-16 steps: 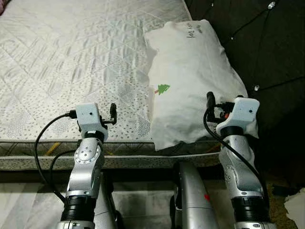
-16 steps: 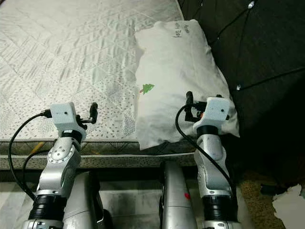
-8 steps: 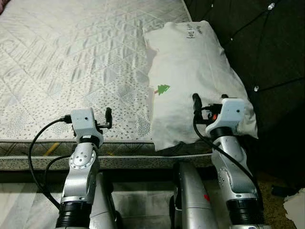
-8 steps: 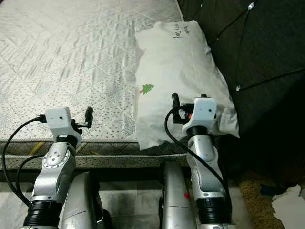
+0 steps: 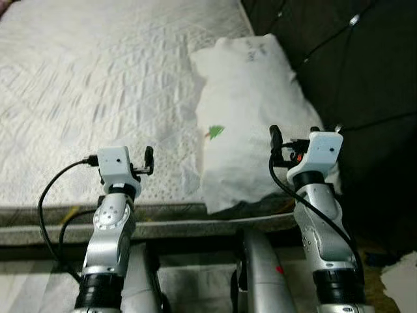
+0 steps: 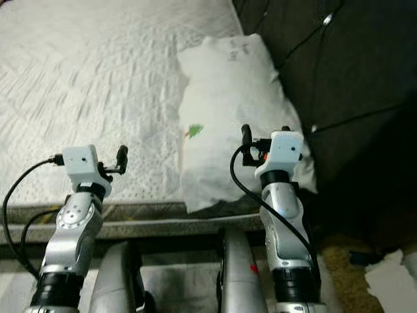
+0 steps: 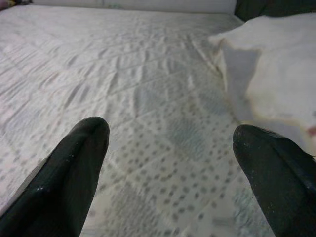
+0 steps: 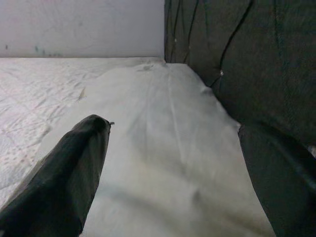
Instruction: Clean up the room
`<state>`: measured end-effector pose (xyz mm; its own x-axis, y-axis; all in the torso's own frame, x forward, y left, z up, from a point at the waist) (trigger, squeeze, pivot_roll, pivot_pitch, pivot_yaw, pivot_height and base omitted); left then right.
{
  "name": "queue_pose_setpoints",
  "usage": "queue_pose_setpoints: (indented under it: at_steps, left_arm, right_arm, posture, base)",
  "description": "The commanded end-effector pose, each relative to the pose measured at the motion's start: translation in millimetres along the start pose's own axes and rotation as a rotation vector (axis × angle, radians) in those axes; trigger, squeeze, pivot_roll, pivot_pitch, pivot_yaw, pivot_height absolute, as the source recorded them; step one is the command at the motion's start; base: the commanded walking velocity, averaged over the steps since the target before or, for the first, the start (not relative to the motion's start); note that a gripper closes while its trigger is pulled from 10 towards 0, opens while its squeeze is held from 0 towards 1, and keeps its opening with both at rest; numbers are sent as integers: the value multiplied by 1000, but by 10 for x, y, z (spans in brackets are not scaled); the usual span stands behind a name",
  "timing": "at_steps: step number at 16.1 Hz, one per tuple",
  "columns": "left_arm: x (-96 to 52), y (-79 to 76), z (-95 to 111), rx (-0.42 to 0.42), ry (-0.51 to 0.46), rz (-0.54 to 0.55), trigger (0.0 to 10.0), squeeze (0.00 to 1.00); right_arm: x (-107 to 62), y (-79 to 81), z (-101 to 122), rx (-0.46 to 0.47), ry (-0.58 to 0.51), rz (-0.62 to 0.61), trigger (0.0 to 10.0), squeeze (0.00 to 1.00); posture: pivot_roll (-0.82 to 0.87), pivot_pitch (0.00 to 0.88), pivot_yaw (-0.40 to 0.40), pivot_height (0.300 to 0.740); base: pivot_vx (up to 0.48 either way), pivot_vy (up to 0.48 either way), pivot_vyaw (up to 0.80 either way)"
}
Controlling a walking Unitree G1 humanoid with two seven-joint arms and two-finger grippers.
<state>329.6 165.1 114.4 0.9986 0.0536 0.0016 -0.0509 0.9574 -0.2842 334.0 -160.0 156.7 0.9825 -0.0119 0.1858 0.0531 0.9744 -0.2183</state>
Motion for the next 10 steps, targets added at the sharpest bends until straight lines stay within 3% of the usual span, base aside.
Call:
queue_pose_setpoints:
  at_steps: [1, 7, 9, 10]
  left_arm:
    - [9, 10, -21, 2, 14, -1, 10000, 0]
    - [23, 5, -49, -5, 23, 44, 10000, 0]
    - [37, 3, -58, -45, 37, 55, 10000, 0]
    - [35, 11, -95, -108, 75, 62, 10000, 0]
  right_arm:
    - [23, -7, -2, 1, 3, -4, 10000, 0]
    - [41, -73, -28, -10, 13, -29, 10000, 0]
    - [49, -73, -31, -13, 13, -29, 10000, 0]
    - [53, -73, -37, -14, 13, -30, 10000, 0]
  posture:
    - [-45, 151, 13, 643]
    - [-46, 137, 11, 708]
    - [-42, 133, 11, 733]
    - [-41, 132, 11, 740]
  base:
    - [0, 0, 0]
    - [0, 0, 0]
    - [0, 0, 0]
    - [0, 0, 0]
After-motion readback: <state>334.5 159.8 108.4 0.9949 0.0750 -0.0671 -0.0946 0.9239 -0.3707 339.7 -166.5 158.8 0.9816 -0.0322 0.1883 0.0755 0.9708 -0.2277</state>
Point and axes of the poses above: a point about 5 cm out from each wrist's last joint towards the gripper, its own x axis pointing out of the wrist towards the gripper, its own z axis along the axis of the wrist's last joint, y = z × x, the point moved 3 cm from there along x, pointing out of the wrist towards the gripper, and after that the axes turned 14 degrees about -x, right-handed, at the moved point
